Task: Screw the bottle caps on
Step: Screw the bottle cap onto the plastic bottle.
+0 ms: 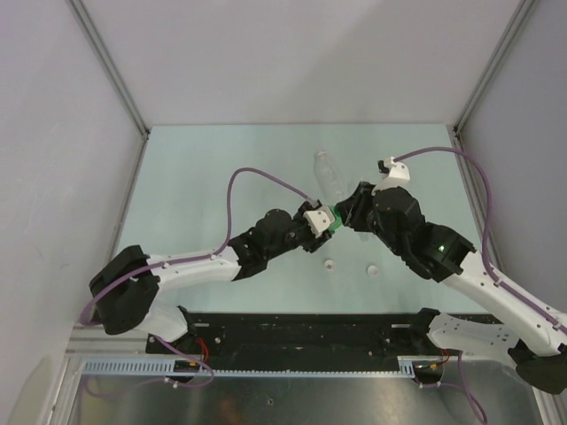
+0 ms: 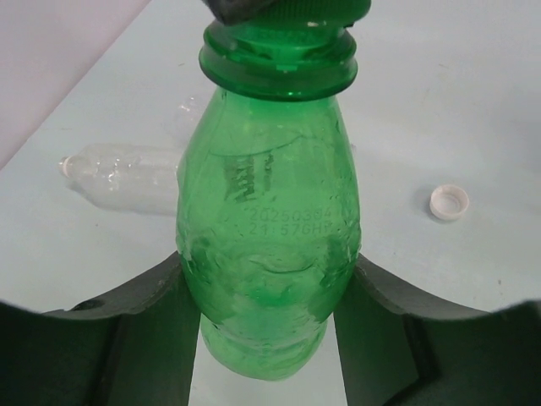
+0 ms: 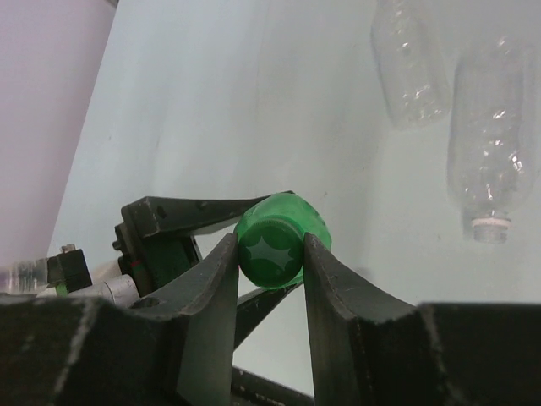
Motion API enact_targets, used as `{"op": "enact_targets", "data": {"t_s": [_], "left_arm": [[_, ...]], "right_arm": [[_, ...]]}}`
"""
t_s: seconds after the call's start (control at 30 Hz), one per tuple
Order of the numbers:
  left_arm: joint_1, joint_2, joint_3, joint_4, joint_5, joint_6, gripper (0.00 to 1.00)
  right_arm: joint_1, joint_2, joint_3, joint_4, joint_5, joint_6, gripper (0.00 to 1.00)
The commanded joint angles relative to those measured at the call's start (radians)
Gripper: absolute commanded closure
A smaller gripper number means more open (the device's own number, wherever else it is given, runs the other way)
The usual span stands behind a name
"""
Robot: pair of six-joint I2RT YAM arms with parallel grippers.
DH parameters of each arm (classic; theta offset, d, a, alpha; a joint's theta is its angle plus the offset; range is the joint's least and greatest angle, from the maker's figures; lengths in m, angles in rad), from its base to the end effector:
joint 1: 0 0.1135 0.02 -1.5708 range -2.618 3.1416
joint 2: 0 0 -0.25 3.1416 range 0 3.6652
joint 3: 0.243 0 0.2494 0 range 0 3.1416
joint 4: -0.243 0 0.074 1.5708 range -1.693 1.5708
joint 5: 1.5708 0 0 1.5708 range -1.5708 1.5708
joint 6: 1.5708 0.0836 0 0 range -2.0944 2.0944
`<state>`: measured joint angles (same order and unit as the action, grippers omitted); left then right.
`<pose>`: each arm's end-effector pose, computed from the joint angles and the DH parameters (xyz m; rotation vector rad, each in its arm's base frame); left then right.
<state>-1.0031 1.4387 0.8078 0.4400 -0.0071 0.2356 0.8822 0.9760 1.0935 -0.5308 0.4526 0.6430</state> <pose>0.2009 -0.3139 0.2371 1.0374 1.4642 -0.5485 0.1870 0.1697 0.3486 0.0589 1.9812 0.5584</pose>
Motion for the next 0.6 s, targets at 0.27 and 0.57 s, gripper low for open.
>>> {"op": "enact_targets", "data": {"t_s": [0.27,0.57], "left_arm": [[-0.008,-0.176,-0.079,0.248,0.297,0.171,1.0],[0.058,-0.185,-0.068,0.211,0.45,0.035,1.0]], "right_arm": [[-0.037,0.008,-0.025,-0.18,-0.484,-0.121,1.0],[0.061,-0.04,-0.024,-0.08,-0.5,-0.401,1.0]]}}
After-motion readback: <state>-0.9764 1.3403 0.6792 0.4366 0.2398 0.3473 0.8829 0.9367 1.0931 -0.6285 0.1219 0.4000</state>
